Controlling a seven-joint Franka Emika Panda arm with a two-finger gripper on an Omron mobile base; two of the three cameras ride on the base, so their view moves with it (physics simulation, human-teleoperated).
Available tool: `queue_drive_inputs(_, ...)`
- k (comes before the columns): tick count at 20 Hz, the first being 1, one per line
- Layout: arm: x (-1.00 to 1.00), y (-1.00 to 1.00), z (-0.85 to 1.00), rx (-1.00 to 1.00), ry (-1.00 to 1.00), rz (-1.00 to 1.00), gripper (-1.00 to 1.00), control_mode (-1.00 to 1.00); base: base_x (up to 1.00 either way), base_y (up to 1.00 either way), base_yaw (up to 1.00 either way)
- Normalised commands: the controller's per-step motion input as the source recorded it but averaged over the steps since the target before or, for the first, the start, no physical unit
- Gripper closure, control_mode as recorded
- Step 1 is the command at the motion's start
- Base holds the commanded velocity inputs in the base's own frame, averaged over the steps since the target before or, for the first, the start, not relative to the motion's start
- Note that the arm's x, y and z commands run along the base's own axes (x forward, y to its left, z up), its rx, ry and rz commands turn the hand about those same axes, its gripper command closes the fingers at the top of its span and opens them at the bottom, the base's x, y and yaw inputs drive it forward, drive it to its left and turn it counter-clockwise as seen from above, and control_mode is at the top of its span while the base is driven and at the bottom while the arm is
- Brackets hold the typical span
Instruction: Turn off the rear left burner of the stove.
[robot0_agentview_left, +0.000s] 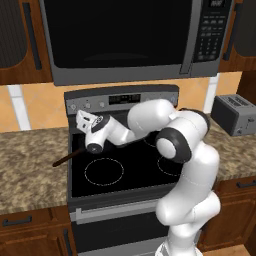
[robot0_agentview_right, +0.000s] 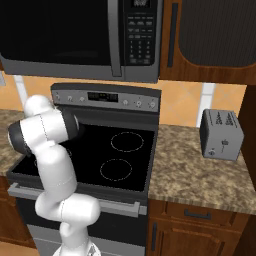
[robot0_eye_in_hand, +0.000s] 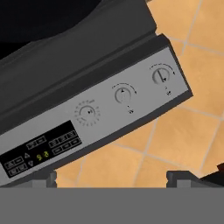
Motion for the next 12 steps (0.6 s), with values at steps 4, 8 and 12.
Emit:
queue_drive_inputs(4, 0.43, 0.01, 0.00, 0.00, 0.00, 0.00, -1.00, -1.00, 0.00, 0.00, 0.00)
queue_drive_inputs(8, 0.42, 0.10, 0.00, 0.00, 0.00, 0.00, -1.00, -1.00, 0.00, 0.00, 0.00)
queue_drive_inputs(12, 0.34, 0.24, 0.00, 0.00, 0.00, 0.00, -1.00, -1.00, 0.00, 0.00, 0.00)
